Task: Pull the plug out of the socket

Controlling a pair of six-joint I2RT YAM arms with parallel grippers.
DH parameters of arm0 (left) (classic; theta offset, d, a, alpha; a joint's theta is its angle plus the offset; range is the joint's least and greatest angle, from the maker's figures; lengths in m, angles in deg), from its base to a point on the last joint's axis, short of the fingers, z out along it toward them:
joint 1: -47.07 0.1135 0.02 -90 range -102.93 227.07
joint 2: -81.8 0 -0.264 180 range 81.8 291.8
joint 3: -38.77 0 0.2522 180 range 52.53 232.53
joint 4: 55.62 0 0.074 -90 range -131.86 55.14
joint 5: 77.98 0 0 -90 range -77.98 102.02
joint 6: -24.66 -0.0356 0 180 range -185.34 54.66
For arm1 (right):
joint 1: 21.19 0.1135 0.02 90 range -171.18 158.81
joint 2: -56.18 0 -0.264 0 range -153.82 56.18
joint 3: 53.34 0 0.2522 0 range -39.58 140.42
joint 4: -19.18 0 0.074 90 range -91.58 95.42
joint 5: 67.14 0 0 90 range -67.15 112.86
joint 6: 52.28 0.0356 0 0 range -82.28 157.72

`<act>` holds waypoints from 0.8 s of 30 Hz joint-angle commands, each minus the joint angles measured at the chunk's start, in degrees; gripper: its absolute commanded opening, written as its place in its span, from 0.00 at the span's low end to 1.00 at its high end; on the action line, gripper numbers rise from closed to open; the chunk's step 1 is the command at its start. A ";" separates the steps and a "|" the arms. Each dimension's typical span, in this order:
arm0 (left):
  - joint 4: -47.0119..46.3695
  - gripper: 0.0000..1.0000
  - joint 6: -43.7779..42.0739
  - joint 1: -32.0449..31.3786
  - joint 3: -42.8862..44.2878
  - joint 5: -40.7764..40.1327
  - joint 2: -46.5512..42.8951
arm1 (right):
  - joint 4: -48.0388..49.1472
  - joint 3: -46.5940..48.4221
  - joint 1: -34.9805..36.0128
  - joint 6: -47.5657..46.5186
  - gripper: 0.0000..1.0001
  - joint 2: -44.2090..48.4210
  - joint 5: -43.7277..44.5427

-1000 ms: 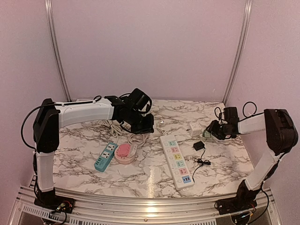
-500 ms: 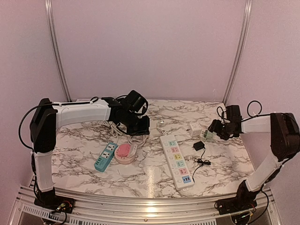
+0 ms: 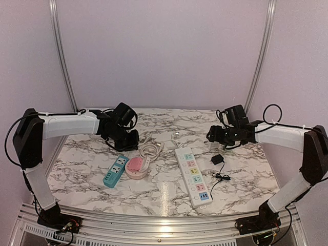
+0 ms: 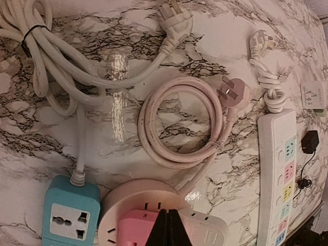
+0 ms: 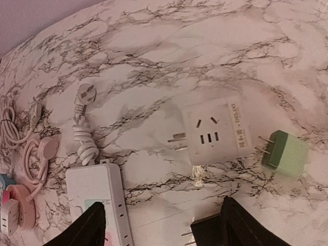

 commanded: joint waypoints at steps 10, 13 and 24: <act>-1.88 0.00 -0.13 1.95 -10.86 -1.18 -6.12 | -1.50 12.98 21.89 7.78 0.63 -10.82 -4.67; -2.43 0.00 -0.05 2.13 -12.33 -1.19 -6.77 | -1.54 16.28 24.96 8.06 0.62 -14.41 -5.29; -3.73 0.00 -0.74 2.32 -15.64 -0.99 -7.99 | -2.20 25.59 30.45 8.37 0.61 -24.10 -7.84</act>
